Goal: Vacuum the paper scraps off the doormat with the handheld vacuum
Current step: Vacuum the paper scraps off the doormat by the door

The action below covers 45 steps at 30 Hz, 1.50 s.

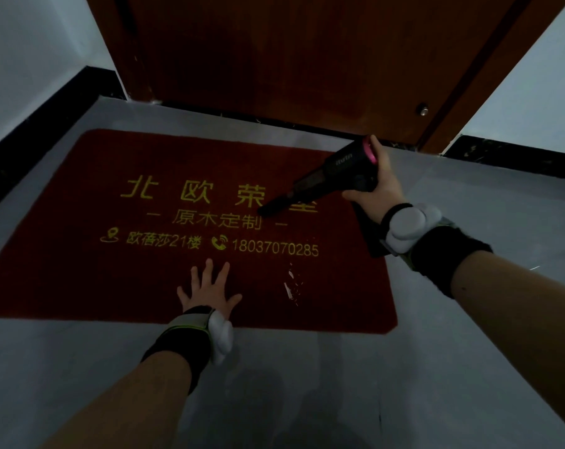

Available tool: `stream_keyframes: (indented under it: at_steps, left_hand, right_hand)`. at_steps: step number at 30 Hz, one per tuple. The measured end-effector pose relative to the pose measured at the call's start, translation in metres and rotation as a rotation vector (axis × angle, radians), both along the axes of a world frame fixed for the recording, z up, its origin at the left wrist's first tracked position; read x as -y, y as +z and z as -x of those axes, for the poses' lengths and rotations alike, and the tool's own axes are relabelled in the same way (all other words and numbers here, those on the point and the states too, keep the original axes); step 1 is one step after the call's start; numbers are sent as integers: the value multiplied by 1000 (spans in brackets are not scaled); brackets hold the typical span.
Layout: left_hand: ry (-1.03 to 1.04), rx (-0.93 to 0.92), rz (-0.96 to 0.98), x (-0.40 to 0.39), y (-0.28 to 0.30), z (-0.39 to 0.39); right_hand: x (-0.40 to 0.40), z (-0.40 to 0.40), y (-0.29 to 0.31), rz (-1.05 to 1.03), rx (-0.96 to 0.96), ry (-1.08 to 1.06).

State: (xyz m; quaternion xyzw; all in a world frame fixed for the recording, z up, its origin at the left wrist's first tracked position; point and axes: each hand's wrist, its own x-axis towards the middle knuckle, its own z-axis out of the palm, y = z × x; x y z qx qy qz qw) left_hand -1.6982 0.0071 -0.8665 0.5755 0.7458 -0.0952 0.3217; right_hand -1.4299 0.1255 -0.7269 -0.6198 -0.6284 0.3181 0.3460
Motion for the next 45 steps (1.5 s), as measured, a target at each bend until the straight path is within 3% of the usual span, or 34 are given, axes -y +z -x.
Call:
stream_keyframes:
  at_steps: [7,13,20,30,37,42,45]
  left_hand:
    - [1,-3,8,-1,0,-1]
    - [-6,4,22,-4,2,3]
    - [-7,-7,33,-3,2,1]
    - [2,-31,43,-3,2,-5]
    - [19,-17,55,-4,7,-8]
    - [-4,6,36,-3,6,-1]
    - [-6,21,31,-3,6,3]
  right_hand:
    - [-3,-35,10,79,76,85]
    - [2,-51,-1,-57,-25,-225]
    - [3,-72,3,-49,9,-455]
    - [16,-99,20,26,78,-247]
    - [22,-89,6,304,73,-63]
    - [14,-84,7,256,66,-97]
    - [11,-88,8,106,128,-220]
